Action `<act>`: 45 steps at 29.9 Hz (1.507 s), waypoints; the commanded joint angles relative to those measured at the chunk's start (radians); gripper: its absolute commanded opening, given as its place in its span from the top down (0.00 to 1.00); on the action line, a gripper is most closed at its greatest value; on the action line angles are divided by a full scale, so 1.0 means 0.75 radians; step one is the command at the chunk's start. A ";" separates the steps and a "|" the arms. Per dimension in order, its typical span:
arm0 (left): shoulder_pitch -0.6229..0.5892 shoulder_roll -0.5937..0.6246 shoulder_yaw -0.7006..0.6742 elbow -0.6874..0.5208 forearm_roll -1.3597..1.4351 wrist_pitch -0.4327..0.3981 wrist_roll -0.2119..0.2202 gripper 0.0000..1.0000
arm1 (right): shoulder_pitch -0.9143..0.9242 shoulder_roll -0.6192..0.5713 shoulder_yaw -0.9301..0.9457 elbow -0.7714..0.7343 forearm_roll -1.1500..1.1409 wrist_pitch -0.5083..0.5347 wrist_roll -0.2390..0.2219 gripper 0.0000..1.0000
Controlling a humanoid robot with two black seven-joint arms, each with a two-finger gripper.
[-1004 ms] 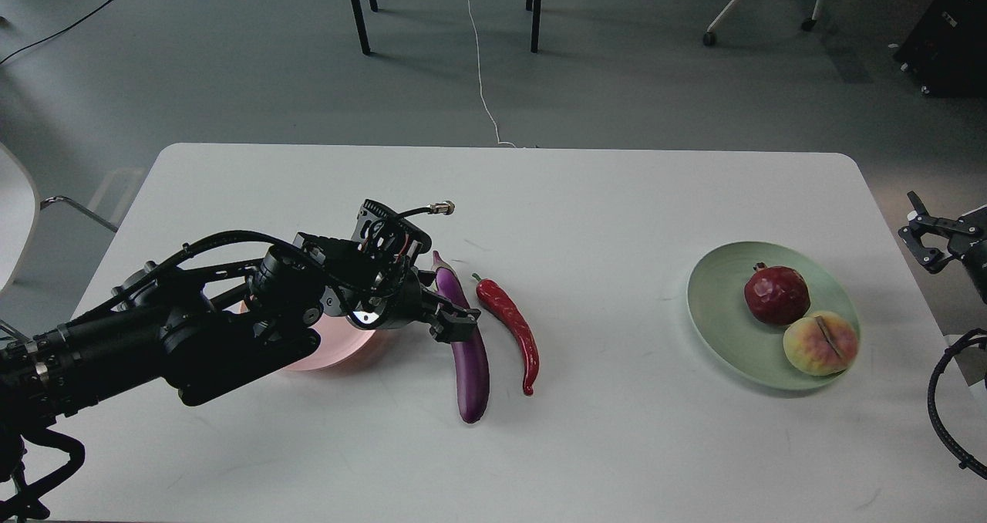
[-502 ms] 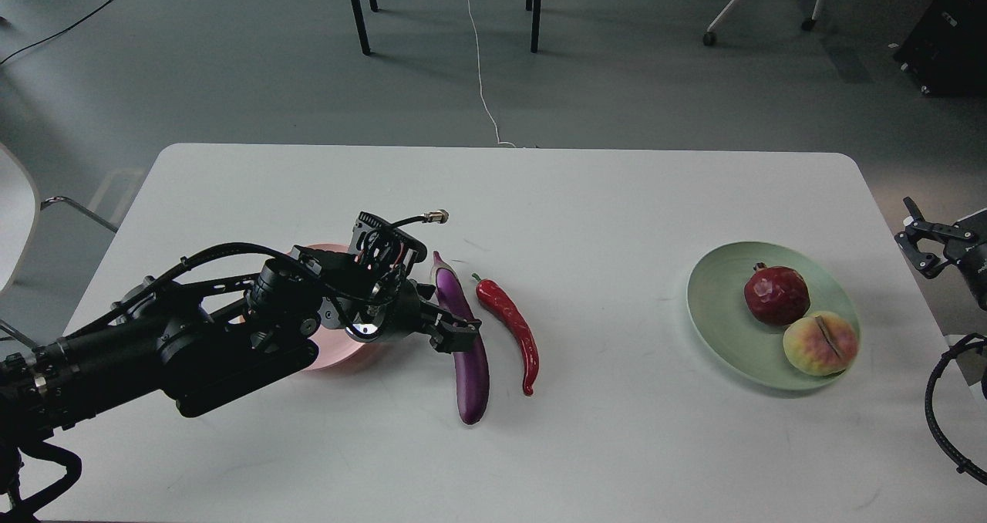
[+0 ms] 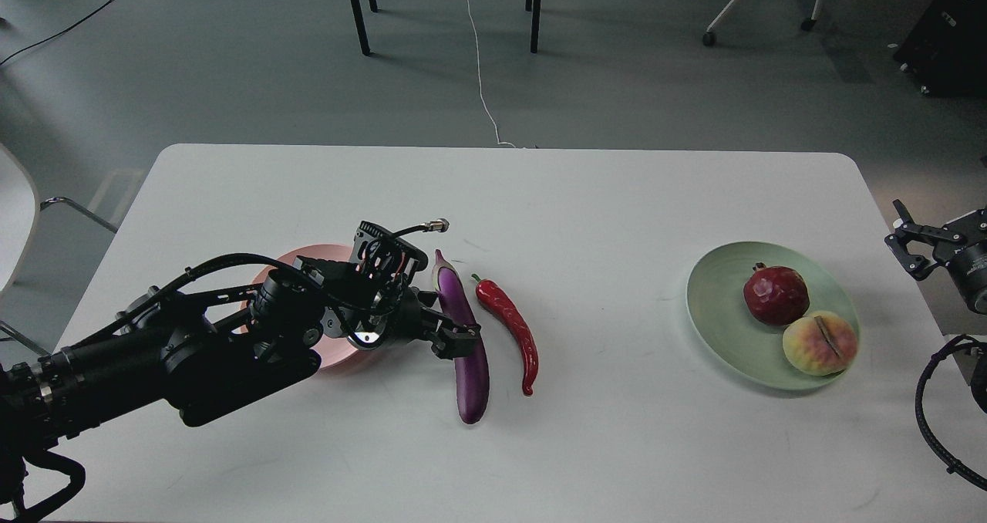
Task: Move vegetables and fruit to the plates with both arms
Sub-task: 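Grasp the purple eggplant with the left gripper, then lift the eggplant and lower it onto the pink plate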
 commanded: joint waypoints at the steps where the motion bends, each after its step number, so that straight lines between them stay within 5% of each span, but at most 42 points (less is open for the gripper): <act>1: -0.004 0.000 0.001 0.000 0.002 -0.001 0.005 0.49 | 0.000 0.000 0.000 -0.005 0.000 0.000 0.000 0.01; 15: -0.014 0.000 0.020 -0.016 -0.010 -0.001 0.038 0.89 | -0.002 0.004 0.000 -0.015 -0.002 0.000 0.000 0.01; 28: -0.032 0.031 -0.015 -0.137 -0.018 -0.001 0.040 0.91 | -0.002 0.004 0.000 -0.019 -0.002 0.000 0.002 0.01; 45: -0.081 0.399 -0.119 -0.458 -0.130 -0.001 0.036 0.91 | 0.000 0.004 0.000 -0.036 -0.002 0.000 0.002 0.01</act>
